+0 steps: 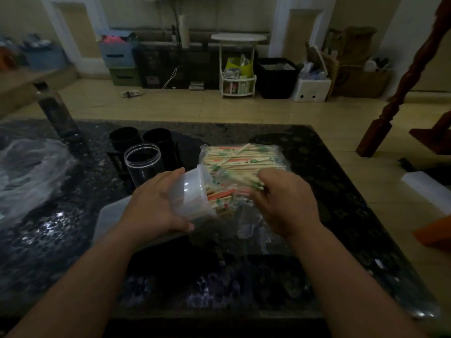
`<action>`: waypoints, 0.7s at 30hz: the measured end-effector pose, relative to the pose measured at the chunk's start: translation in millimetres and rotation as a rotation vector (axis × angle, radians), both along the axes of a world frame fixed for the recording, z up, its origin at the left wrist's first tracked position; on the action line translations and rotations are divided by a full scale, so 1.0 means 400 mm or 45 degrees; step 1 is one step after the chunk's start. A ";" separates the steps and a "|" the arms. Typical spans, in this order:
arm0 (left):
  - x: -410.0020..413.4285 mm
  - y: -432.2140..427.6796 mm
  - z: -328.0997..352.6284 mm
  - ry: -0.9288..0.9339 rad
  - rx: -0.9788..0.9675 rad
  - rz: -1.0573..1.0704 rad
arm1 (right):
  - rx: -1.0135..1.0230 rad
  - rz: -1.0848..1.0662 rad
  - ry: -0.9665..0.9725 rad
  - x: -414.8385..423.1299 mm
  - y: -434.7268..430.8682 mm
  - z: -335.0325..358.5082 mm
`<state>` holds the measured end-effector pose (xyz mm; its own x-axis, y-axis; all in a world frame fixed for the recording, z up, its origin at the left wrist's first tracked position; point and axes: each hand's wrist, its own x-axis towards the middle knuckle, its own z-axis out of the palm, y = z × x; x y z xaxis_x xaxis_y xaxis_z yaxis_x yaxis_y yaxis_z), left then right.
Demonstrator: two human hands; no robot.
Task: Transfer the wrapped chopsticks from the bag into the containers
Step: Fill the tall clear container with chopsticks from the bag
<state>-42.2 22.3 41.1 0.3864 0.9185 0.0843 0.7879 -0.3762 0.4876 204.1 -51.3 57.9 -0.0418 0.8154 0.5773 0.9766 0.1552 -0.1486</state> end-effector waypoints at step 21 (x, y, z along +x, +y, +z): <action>0.002 0.000 0.002 0.029 0.008 -0.023 | 0.312 0.104 1.682 -0.064 0.007 0.014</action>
